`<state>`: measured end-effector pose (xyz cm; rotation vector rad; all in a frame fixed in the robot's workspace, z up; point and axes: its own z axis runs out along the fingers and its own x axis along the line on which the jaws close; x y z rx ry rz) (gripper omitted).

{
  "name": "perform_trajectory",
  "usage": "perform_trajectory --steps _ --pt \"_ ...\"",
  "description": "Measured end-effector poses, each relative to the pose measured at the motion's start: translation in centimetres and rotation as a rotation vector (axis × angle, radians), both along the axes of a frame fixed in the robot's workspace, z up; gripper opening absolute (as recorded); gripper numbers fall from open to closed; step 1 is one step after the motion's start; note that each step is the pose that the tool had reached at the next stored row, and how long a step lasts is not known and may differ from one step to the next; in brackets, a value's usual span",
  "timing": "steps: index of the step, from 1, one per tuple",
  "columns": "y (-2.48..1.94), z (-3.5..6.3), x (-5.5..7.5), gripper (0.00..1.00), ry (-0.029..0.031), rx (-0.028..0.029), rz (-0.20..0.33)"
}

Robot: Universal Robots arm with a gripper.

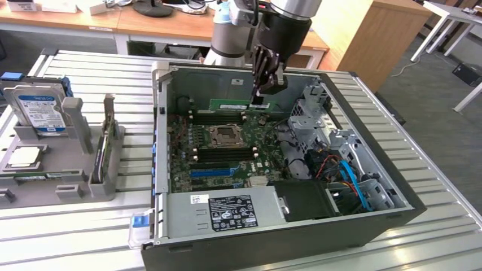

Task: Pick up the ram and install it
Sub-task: 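Pick up the ram and move it above insertion slot, then insert the ram into the slot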

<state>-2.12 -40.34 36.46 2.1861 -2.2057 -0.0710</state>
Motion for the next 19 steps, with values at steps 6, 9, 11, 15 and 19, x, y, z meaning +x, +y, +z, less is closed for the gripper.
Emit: perform_trajectory --steps 6,9,11,15,19 --pt "0.0 -0.01 0.0 0.11 -0.0001 0.0002 0.0" --pt "0.0 -0.05 0.0 0.11 -0.0001 0.0004 0.0" --pt "0.0 -0.17 0.0 0.11 -0.0002 0.0004 0.0" --pt "0.0 -0.54 0.0 0.11 -0.0001 0.0002 0.0" --pt "0.0 -0.98 -0.01 0.11 -0.0001 0.0002 0.0"
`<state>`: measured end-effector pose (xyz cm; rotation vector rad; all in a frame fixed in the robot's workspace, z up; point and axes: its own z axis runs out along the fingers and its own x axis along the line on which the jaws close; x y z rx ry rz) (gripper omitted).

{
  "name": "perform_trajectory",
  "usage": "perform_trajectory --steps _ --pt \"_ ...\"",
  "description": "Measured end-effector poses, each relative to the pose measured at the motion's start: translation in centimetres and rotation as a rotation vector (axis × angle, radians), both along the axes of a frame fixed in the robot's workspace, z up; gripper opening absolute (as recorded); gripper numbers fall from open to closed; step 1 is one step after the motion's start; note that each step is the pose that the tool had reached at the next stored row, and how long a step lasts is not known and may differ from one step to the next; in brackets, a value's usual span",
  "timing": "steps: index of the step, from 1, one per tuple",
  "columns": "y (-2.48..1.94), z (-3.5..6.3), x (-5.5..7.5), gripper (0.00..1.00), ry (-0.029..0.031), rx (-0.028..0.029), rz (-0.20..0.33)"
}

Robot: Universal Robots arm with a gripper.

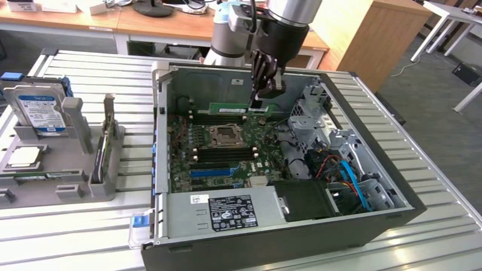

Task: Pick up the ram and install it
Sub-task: 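Insert the ram into the slot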

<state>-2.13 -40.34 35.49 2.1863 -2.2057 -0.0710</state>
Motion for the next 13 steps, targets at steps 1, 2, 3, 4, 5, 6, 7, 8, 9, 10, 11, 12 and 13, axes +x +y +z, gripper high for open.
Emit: perform_trajectory --steps 1,2,3,4,5,6,7,8,9,10,11,12,13 --pt "0.0 -0.11 0.0 0.11 0.0 0.0 0.0" --pt "0.0 -0.22 0.0 0.11 0.0 0.0001 0.0" --pt "0.0 -0.32 0.0 0.11 0.0001 0.0 0.0" --pt "0.0 -0.43 0.0 0.11 0.0001 0.0001 0.0" --pt "0.0 -0.54 0.0 0.11 0.0 0.0001 0.0" --pt "0.0 -0.65 0.0 0.11 0.0 0.0002 0.0" --pt "0.0 -0.75 -0.1 0.11 0.0 0.0 0.0" --pt "0.0 -0.84 -0.1 0.11 0.0 0.0 0.0" --pt "0.0 -0.93 -0.1 0.11 0.0 0.0 0.0" --pt "0.0 -1.02 -0.1 0.11 0.0 0.0 0.0" --pt "0.0 -1.12 -0.1 0.11 0.0 0.0001 0.0" --pt "0.0 -1.21 -0.2 0.11 0.0 0.0 0.0" --pt "0.0 -1.3 -0.2 0.11 0.0 0.0 0.0"
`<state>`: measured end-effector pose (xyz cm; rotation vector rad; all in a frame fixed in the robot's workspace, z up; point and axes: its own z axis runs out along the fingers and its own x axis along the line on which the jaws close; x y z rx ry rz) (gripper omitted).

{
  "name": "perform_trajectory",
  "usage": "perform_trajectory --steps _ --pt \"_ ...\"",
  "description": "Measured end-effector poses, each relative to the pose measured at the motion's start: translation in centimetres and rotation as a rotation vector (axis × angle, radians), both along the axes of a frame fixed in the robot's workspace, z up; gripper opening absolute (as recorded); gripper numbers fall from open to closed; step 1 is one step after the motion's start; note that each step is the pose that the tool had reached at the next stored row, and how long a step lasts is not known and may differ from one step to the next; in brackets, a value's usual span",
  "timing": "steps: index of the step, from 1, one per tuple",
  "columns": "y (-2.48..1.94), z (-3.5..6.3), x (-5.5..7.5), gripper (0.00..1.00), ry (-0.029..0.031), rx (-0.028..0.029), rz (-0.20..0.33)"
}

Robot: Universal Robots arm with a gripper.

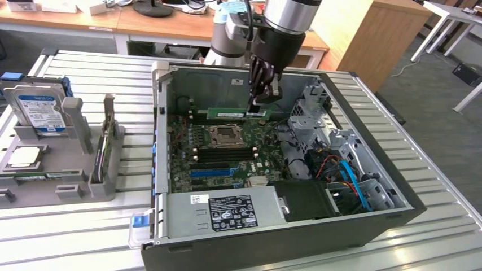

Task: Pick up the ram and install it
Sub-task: 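Insert the ram into the slot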

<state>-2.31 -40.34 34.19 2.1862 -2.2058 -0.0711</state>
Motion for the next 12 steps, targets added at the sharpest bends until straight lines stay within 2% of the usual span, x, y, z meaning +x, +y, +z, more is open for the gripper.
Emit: perform_trajectory --steps 12 --pt "0.0 -1.31 -0.3 0.11 0.0001 0.0 0.0"
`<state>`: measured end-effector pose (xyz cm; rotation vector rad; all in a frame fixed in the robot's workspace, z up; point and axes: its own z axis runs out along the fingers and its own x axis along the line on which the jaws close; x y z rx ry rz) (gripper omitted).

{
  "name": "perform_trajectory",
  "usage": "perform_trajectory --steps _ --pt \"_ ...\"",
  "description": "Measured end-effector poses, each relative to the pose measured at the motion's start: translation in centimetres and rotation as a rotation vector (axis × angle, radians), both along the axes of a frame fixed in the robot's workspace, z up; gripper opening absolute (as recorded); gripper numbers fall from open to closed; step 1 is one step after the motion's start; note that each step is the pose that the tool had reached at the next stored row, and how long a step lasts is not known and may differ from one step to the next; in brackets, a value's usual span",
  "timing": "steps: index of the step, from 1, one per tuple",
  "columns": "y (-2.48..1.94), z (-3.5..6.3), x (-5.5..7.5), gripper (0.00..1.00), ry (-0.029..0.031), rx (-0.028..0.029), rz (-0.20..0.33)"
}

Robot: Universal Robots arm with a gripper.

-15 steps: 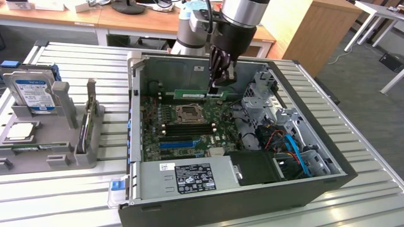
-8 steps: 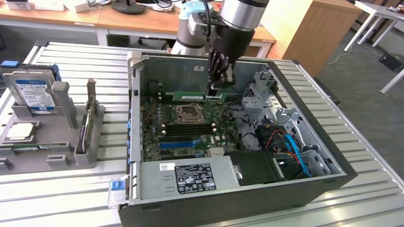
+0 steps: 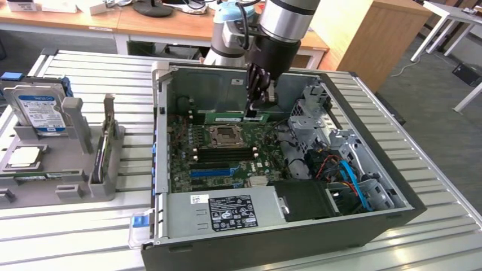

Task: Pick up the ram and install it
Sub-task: 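Insert the ram into the slot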

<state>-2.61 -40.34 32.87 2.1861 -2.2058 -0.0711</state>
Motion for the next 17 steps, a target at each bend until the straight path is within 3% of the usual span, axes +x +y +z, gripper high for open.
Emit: perform_trajectory --steps 17 --pt "0.0 -1.48 -0.4 0.11 -0.0003 0.0 0.0"
